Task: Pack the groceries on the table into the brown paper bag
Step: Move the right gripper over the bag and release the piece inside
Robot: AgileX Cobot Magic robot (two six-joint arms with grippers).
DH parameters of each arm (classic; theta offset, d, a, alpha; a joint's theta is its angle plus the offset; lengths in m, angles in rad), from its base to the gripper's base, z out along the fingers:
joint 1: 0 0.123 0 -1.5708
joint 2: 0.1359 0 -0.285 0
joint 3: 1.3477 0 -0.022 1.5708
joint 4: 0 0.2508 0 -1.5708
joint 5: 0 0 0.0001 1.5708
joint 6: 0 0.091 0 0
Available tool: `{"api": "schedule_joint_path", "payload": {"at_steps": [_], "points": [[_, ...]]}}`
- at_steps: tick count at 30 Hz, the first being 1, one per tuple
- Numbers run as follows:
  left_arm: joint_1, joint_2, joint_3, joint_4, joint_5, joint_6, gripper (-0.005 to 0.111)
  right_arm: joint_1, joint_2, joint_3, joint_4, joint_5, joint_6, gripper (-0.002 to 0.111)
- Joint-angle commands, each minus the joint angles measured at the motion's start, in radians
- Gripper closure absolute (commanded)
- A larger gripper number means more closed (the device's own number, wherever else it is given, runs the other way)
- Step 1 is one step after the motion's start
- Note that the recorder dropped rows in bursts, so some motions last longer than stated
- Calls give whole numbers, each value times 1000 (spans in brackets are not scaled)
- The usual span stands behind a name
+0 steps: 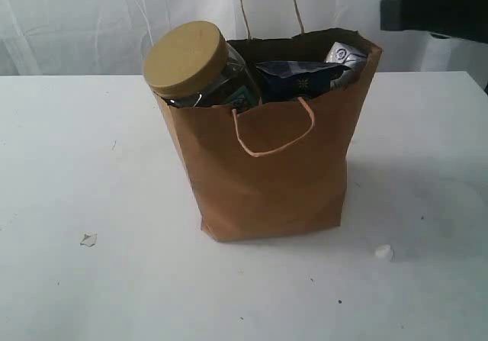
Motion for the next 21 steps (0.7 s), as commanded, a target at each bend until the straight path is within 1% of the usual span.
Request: {"api": "schedule_joint_path", "payload": {"at_steps": [1,7,17,18,20,21], "points": [[3,-5,4,-11,-6,0,107,38,56,-54,3,19,-12,106],[3,-5,4,-11,-6,0,107,88,129,-112,5,58,-12,106],[3,-5,4,-11,-6,0,107,93,258,-188,10,118,14,105],[3,-5,4,-11,-6,0,107,93,265,-190,10,114,14,104],[3,-5,4,-11,-6,0,107,93,281,-190,10,105,14,97],[3,-5,4,-11,-6,0,107,93,290,-190,10,103,14,88]]}}
